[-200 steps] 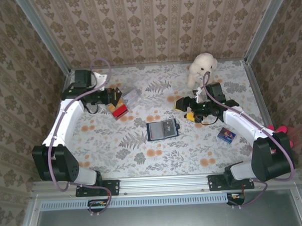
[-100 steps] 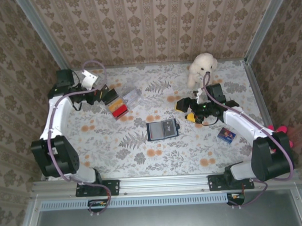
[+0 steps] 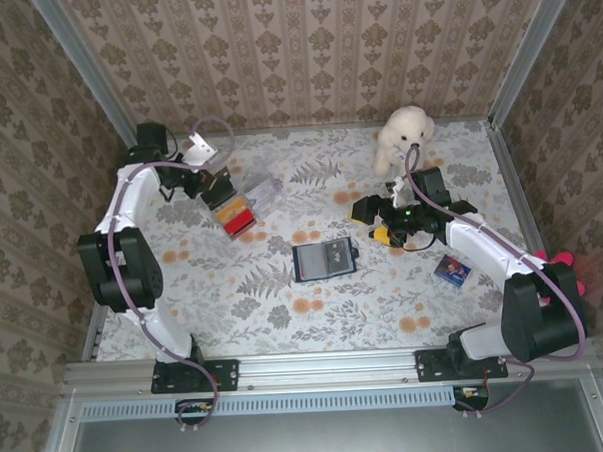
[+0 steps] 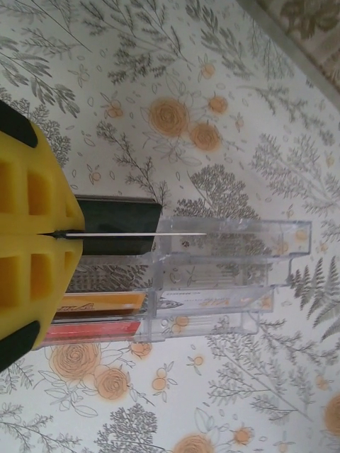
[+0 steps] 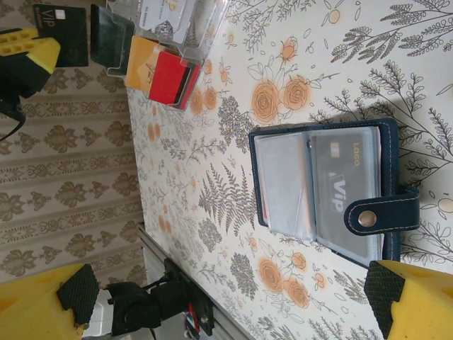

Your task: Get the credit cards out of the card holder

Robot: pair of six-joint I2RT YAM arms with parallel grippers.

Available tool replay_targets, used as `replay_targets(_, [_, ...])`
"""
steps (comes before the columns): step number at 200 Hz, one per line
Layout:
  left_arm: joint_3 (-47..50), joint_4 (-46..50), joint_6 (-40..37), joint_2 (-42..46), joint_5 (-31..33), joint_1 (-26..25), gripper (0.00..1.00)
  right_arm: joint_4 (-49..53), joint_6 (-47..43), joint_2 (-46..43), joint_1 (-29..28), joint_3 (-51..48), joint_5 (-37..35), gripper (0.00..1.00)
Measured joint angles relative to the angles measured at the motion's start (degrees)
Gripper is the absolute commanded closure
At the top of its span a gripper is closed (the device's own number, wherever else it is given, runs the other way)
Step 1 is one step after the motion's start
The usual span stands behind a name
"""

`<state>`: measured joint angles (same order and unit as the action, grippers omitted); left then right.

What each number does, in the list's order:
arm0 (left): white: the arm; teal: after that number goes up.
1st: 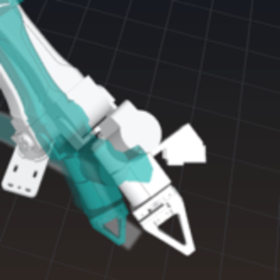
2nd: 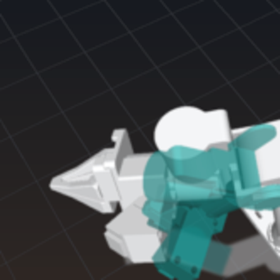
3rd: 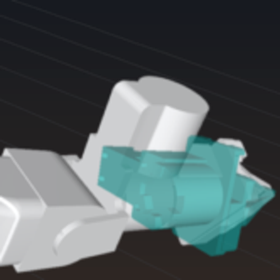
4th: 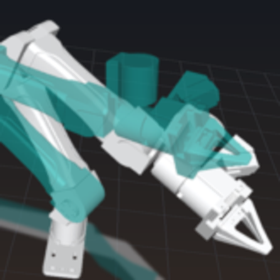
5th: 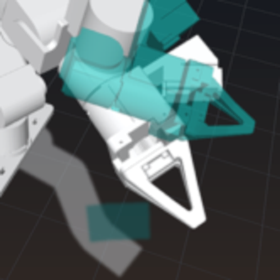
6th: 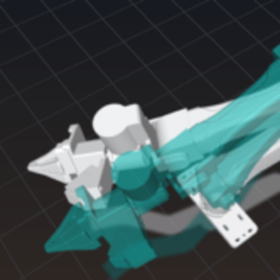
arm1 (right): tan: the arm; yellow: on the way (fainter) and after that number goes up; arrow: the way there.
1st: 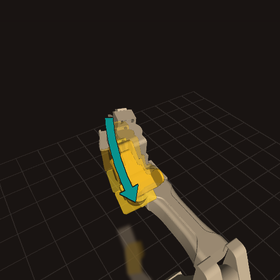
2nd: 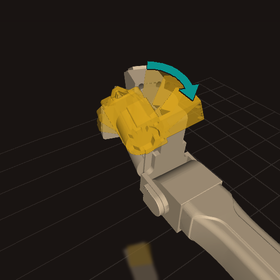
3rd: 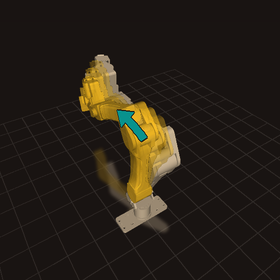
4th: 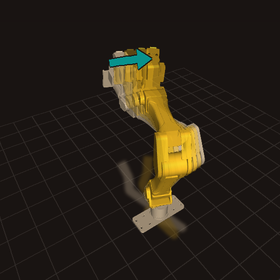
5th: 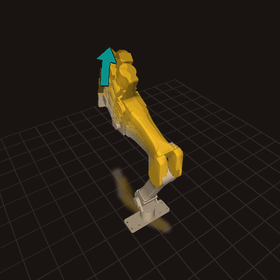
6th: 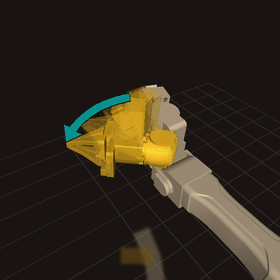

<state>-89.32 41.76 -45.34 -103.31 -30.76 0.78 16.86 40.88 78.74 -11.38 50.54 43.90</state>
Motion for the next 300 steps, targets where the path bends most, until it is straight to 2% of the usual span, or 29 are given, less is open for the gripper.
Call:
replay_targets(119, [1.6,0.2,-6.2,-1.9,3.8,-0.5,0.98,0.0,0.0,0.0,0.0,0.0,0.0,0.00])
replay_targets(149, [1.6,0.0,-6.4,-1.9,3.8,-0.5,0.92,0.0,0.0,0.0,0.0,0.0,0.0,0.00])
replay_targets(192, [1.6,-0.3,-6.1,-1.9,3.8,-0.5,0.75,0.0,0.0,0.0,0.0,0.0,0.0,0.00])
replay_targets(251, [1.6,-1.2,-5.1,-1.7,3.7,-0.5,0.71,-0.1,0.2,0.0,0.0,0.0,0.0,0.00])
replay_targets(280, [1.6,-2.8,-0.5,0.3,3.1,-0.5,0.65,0.1,0.2,0.0,-0.4,0.0,-0.5,0.00])
replay_targets(300, [2.7,-6.3,5.9,4.3,2.8,-0.5,0.59,1.1,-0.3,0.0,-1.7,0.4,-3.0,0.00])
